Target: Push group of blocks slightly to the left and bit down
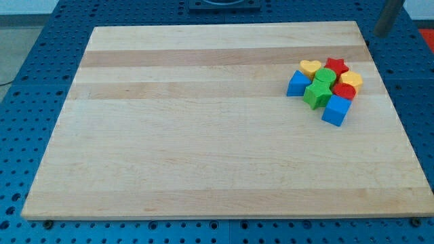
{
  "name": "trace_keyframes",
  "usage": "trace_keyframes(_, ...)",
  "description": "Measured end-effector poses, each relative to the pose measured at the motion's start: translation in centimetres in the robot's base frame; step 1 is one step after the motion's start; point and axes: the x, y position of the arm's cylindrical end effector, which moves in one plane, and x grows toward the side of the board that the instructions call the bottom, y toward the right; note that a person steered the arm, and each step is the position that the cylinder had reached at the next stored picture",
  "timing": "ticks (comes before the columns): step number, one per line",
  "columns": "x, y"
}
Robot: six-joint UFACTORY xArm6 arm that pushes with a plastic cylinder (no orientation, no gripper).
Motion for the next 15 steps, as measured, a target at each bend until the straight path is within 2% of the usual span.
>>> trace_keyframes(3,1.0,0.7)
trace_keyframes(6,9.9,1.1)
trace_keyframes(8,12.4,1.1)
trace_keyframes(9,16.8,1.0)
trace_keyframes(10,18.1,-1.8)
trace_keyframes(12,12.5,-6.8)
trace_keyframes(15,13.4,-12.4)
